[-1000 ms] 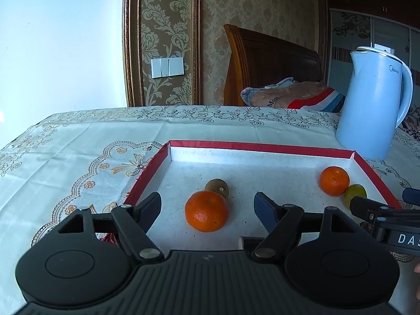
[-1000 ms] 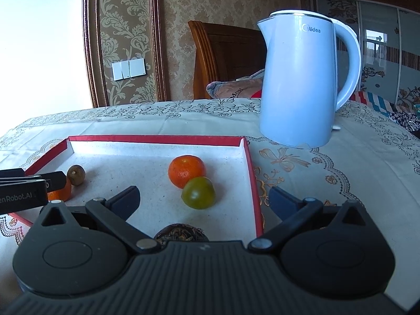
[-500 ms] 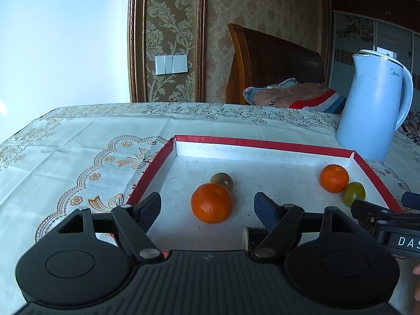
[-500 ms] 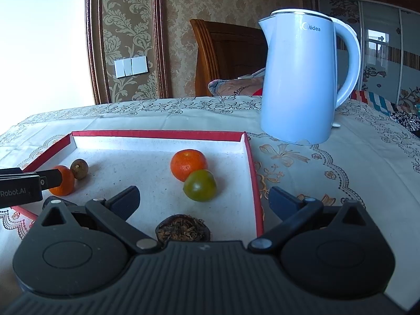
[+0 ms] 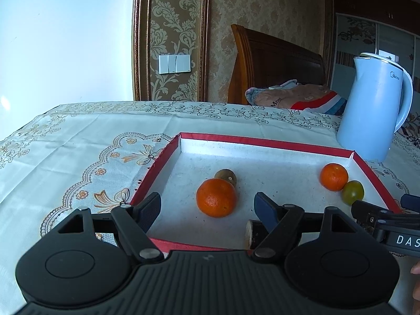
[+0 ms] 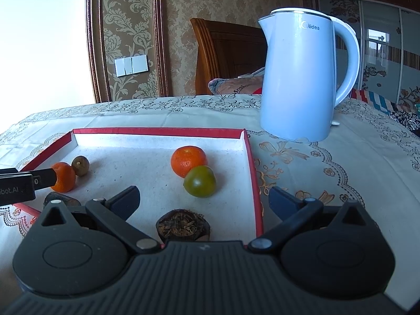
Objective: Organize fruits
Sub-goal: 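Move the left gripper toward the large green citrus while the right approaches the cucumber chunk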
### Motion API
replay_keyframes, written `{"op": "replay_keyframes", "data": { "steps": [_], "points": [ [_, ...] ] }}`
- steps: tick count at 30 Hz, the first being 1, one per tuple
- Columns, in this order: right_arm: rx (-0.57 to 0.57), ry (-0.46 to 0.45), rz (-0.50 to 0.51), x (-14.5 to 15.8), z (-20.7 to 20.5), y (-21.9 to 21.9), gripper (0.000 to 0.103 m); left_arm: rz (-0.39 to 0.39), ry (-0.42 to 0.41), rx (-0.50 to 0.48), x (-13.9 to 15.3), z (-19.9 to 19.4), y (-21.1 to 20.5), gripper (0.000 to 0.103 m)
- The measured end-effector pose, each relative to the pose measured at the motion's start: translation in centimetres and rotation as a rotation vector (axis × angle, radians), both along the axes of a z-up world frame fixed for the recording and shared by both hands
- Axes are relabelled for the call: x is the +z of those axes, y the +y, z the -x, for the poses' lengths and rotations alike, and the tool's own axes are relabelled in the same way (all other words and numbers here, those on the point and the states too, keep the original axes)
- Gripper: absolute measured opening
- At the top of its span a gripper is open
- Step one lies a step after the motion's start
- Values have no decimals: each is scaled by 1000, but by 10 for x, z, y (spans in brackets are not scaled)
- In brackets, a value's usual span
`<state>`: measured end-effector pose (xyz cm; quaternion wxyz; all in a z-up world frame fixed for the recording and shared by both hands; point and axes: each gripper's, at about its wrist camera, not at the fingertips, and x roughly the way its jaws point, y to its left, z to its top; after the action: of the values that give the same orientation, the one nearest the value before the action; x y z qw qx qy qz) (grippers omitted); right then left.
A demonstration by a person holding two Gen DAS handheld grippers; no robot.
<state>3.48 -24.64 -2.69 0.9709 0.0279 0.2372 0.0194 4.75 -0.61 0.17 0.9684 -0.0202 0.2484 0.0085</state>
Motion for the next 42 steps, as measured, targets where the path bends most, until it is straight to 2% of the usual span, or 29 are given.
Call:
{"op": "replay_keyframes", "data": {
  "steps": [8,18,22,28,32,34,36,42],
  "points": [
    [8,-8,-43,1,20,-7,103,27,5,-18,-1,23,8,78],
    [-2,-1,-90,0,30,-16,103,57,36,-107,-8,54,17,78],
    [-7,2,-95,0,29,-17,103,39,44,-155,-11,62,13,84],
    [-7,5,-94,-1,29,-17,103,-58,45,-202,-15,67,-4,84],
    [-8,7,-94,-1,28,-16,103,-46,67,-222,-17,64,-3,86],
    [-8,7,-94,-1,29,-16,103,-51,92,-232,-19,62,-4,93],
    [-9,7,-94,-1,29,-16,103,-62,122,-248,-22,59,-7,94],
    [-14,3,-101,0,29,-18,103,-38,133,-170,-23,52,4,95]
  ]
}}
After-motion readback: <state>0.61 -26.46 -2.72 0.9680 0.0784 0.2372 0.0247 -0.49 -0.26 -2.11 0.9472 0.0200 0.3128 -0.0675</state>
